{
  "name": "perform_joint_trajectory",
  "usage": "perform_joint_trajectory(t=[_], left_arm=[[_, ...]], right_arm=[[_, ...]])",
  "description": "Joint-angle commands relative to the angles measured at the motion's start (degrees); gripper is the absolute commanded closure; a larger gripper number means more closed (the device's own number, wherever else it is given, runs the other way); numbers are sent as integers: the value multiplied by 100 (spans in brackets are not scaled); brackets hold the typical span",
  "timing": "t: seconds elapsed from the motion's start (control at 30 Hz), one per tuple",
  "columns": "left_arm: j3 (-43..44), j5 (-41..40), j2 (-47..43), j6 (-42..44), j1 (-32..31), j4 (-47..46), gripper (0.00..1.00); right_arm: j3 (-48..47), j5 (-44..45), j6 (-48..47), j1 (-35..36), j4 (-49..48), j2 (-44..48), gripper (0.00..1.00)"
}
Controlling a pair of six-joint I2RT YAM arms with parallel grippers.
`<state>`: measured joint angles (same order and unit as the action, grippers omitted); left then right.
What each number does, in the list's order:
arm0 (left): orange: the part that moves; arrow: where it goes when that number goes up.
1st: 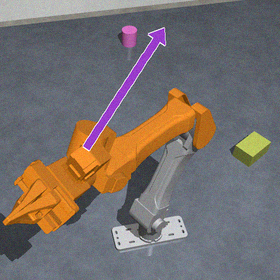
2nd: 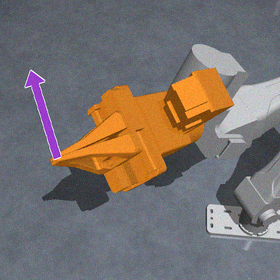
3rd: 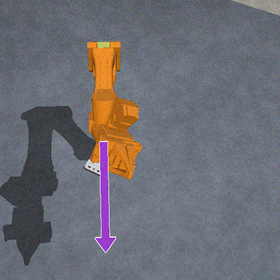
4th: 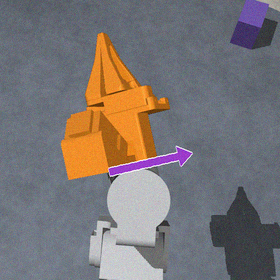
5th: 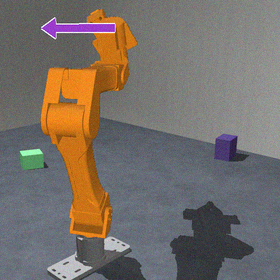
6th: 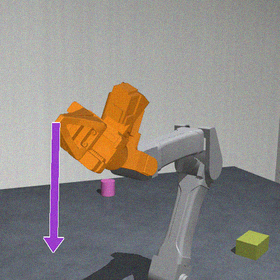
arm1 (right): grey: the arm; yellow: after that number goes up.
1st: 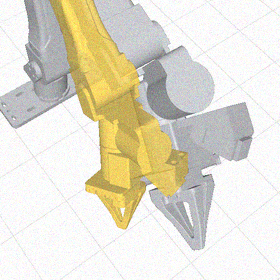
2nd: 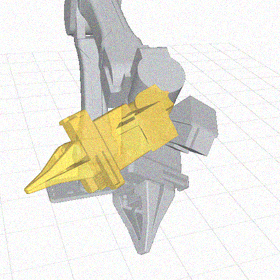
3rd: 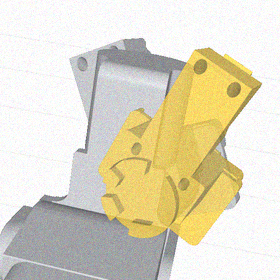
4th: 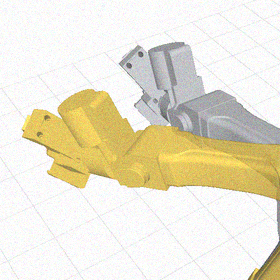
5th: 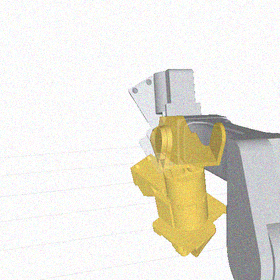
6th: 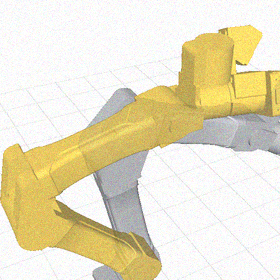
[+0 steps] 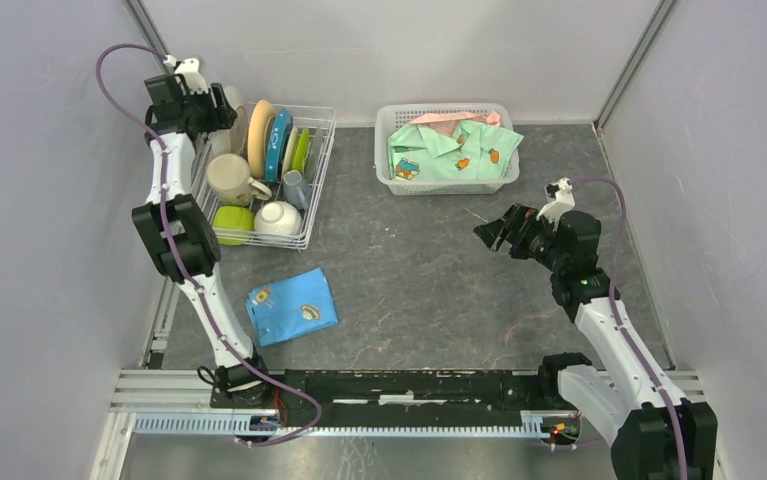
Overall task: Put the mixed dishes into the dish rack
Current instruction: Insert the plate into the dish rack.
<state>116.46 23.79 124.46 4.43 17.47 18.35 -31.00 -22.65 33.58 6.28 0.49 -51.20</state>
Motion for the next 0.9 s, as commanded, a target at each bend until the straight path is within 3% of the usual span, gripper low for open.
perform_joint_trajectory(t=[0.0,0.17,0.3,0.43,0.5,0.67,0.77,0.87], left_arm=[[353,-279,-449,139,-48,-101,30],[473,-611,-385,24,-77,-309,30],[649,-435,-156,67,-77,-262,36],[488,-414,-93,103,-76,-81,60],[383,-424,-165,105,-83,-18,62],[431,-1097,-582,-99,-131,260,42],[398,-1634,-921,-561,-159,568,34],[-159,-2088,-1339,-954,-191,890,33]], right_arm=[[-82,-20,-5,38,-198,126,2],[-11,-46,25,40,-251,176,2],[-10,-74,-1,51,-252,183,2],[-11,-72,-26,50,-251,205,2],[-11,-77,-49,53,-251,195,2],[-22,-105,-38,80,-251,189,2],[21,-106,1,86,-301,232,2],[74,-116,67,108,-339,286,2]])
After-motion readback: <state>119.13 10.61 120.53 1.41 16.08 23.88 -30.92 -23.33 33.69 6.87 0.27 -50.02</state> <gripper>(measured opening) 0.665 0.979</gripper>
